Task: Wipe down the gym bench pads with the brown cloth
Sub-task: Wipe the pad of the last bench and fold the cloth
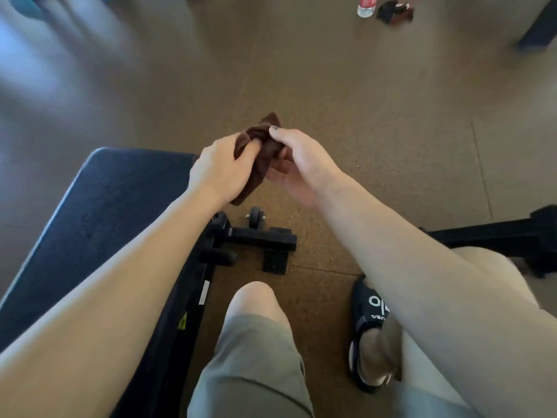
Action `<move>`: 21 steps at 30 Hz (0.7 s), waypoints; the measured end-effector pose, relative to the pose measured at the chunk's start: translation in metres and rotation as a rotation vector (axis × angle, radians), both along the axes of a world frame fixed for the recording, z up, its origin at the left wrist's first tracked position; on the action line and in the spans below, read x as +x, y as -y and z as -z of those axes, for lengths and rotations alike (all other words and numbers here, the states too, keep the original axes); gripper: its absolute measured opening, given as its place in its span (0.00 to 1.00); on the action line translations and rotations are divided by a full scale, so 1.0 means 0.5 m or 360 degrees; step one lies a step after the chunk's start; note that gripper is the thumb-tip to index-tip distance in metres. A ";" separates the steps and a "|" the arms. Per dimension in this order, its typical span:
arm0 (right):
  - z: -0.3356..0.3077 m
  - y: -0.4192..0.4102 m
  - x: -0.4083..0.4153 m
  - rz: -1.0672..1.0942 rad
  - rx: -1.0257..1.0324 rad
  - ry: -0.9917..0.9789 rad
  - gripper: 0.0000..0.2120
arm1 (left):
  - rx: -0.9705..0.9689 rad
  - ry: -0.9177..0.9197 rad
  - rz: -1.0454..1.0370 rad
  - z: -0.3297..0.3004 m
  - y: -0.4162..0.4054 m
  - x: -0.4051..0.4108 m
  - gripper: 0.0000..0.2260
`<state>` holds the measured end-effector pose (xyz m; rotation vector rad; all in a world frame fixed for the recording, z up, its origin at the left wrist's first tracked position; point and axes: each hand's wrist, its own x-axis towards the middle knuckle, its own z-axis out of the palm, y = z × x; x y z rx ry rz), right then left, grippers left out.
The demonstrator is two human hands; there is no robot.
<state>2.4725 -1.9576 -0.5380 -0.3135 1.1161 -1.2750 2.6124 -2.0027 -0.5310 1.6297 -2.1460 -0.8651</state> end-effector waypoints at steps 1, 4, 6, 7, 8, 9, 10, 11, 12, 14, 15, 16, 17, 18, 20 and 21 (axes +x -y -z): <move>-0.020 0.002 -0.033 0.0050 0.0021 0.0066 0.04 | 0.0257 -0.0189 -0.0067 -0.015 0.007 -0.039 0.13; -0.101 -0.003 -0.138 0.0186 0.0099 0.0171 0.05 | 0.1103 -0.0833 -0.0162 -0.055 0.018 -0.146 0.17; -0.166 -0.014 -0.209 0.0236 0.0141 0.0153 0.05 | 0.1501 -0.1128 -0.0082 -0.098 0.013 -0.208 0.21; -0.203 -0.024 -0.243 0.0261 0.0168 0.0150 0.04 | 0.1624 -0.1158 -0.0052 -0.128 0.009 -0.237 0.23; -0.239 -0.034 -0.275 0.0289 0.0204 0.0154 0.04 | 0.1706 -0.1134 -0.0043 -0.162 0.004 -0.265 0.23; -0.276 -0.045 -0.303 0.0315 0.0248 0.0151 0.04 | 0.1755 -0.1079 -0.0052 -0.198 -0.001 -0.289 0.24; -0.311 -0.057 -0.328 0.0331 0.0299 0.0137 0.05 | 0.1791 -0.1010 -0.0070 -0.238 -0.010 -0.312 0.24; -0.348 -0.071 -0.348 0.0342 0.0355 0.0119 0.05 | 0.1801 -0.0925 -0.0100 -0.277 -0.017 -0.330 0.23; -0.387 -0.087 -0.365 0.0347 0.0413 0.0087 0.09 | 0.1810 -0.0832 -0.0118 -0.321 -0.027 -0.347 0.22; -0.460 -0.121 -0.392 0.0328 0.0521 -0.0062 0.17 | 0.1850 -0.0628 -0.0102 -0.406 -0.048 -0.372 0.20; -0.499 -0.140 -0.404 0.0309 0.0573 -0.0186 0.19 | 0.1882 -0.0524 -0.0049 -0.449 -0.057 -0.382 0.19; -0.537 -0.159 -0.415 0.0288 0.0618 -0.0336 0.19 | 0.1923 -0.0440 0.0009 -0.495 -0.067 -0.392 0.19; -0.575 -0.179 -0.426 0.0265 0.0653 -0.0506 0.17 | 0.1961 -0.0368 0.0067 -0.538 -0.077 -0.401 0.18; -0.612 -0.198 -0.440 0.0228 0.0672 -0.0685 0.14 | 0.1996 -0.0317 0.0121 -0.581 -0.087 -0.412 0.17; -0.682 -0.235 -0.469 0.0116 0.0636 -0.0898 0.10 | 0.2033 -0.0248 0.0232 -0.656 -0.106 -0.438 0.15; -0.716 -0.255 -0.487 0.0042 0.0588 -0.0892 0.10 | 0.2030 -0.0218 0.0272 -0.687 -0.112 -0.454 0.14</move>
